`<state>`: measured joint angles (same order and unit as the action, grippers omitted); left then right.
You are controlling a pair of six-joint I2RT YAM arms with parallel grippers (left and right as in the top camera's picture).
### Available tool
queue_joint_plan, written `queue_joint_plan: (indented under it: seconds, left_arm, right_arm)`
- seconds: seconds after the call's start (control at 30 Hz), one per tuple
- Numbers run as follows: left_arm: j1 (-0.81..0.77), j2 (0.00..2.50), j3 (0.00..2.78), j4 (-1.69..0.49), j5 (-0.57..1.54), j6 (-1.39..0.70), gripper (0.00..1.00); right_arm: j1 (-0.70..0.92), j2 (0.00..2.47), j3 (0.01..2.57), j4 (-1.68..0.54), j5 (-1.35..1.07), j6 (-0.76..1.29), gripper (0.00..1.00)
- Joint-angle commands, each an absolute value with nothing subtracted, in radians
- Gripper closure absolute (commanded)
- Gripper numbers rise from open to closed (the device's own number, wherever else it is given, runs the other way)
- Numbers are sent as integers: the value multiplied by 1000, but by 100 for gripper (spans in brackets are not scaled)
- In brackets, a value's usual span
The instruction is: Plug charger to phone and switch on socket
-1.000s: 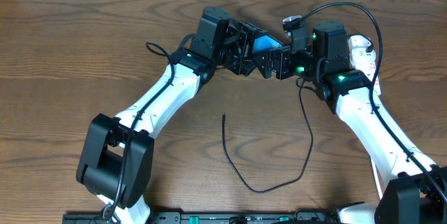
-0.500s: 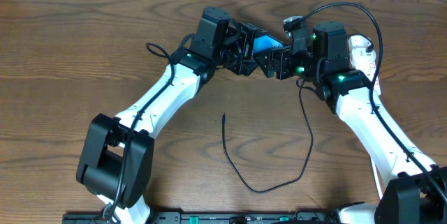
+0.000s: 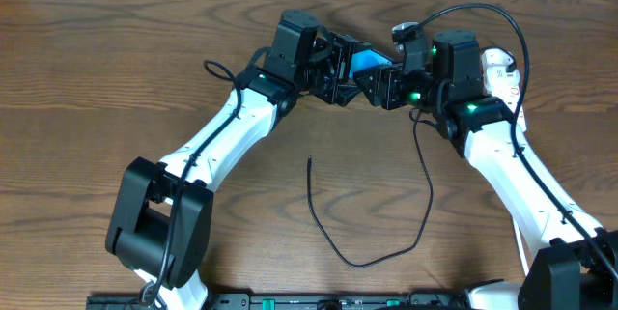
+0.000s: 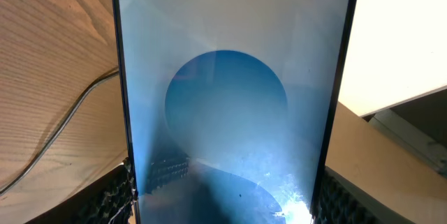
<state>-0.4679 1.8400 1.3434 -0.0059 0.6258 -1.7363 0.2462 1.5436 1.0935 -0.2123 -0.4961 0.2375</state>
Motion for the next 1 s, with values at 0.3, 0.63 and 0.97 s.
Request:
queue_joint_plan:
  seconds: [0.3,0.63,0.97]
  left_arm:
    - [-473,1806,1377,5,642,-1748,93]
    - [-473,1806,1377,5,642,-1748,93]
    - [-473,1806,1377,5,642,-1748,93]
  right_arm:
    - [251,1545,1111,-214,-488,243,61]
    - [251,1545,1111,-218,-488,243,86]
    - [251,1545,1111,-220,-488,243,99]
